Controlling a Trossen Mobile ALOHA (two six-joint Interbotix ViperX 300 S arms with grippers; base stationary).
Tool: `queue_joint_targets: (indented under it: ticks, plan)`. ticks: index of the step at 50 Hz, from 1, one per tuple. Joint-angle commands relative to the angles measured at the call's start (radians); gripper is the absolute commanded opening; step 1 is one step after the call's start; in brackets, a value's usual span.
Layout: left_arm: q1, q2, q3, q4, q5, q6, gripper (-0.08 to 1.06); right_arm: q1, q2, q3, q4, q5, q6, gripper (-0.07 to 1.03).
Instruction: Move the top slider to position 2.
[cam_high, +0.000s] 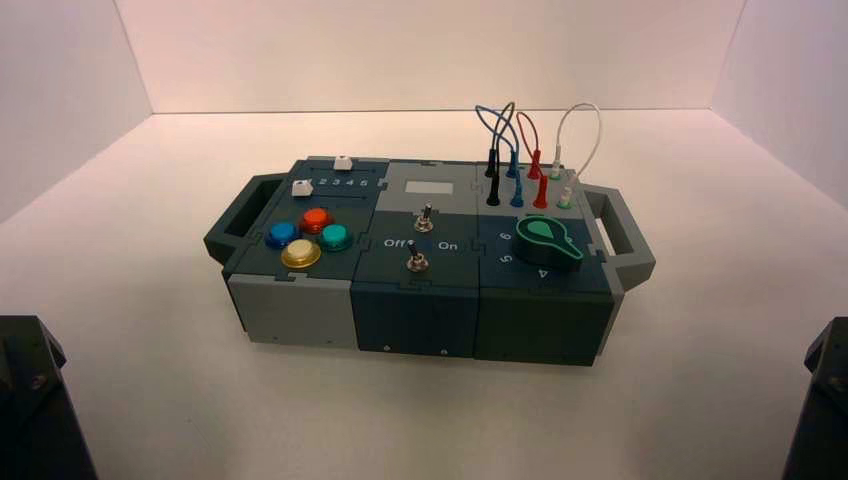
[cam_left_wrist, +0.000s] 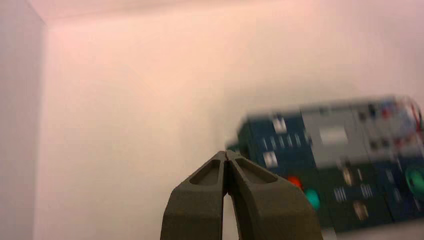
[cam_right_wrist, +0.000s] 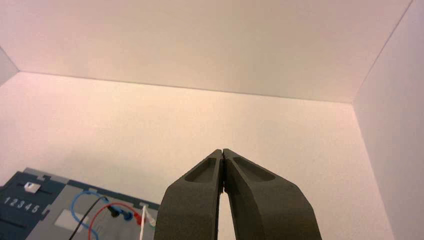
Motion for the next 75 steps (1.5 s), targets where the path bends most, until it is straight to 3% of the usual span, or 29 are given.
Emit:
queue_joint_targets:
  ticks: [1, 8, 17, 29, 39, 51, 75]
  plan:
    - [-0.084, 0.061, -0.037, -0.006, 0.06, -0.002, -0.03, 0.006, 0.005, -0.035, 0.006, 0.008, -0.002, -0.03]
    - [-0.152, 0.121, -0.034, -0.006, 0.077, 0.0, -0.03, 0.006, 0.009, -0.041, 0.008, 0.015, -0.002, -0.03]
    - [-0.153, 0.135, -0.037, -0.005, 0.064, -0.002, -0.03, 0.008, 0.012, -0.044, 0.011, 0.02, -0.002, -0.02]
    - [-0.153, 0.14, -0.037, 0.0, 0.057, -0.002, -0.03, 0.04, 0.075, -0.094, 0.083, 0.13, 0.002, -0.02]
    - [-0.153, 0.178, -0.038, 0.002, 0.058, -0.008, -0.03, 0.135, 0.169, -0.133, 0.127, 0.198, 0.002, -0.02]
    - [-0.153, 0.224, -0.04, 0.011, 0.028, -0.008, -0.03, 0.241, 0.308, -0.181, 0.189, 0.202, 0.008, -0.02]
    - [-0.153, 0.241, -0.043, 0.011, 0.005, -0.008, -0.03, 0.407, 0.632, -0.362, 0.232, 0.225, 0.008, -0.02]
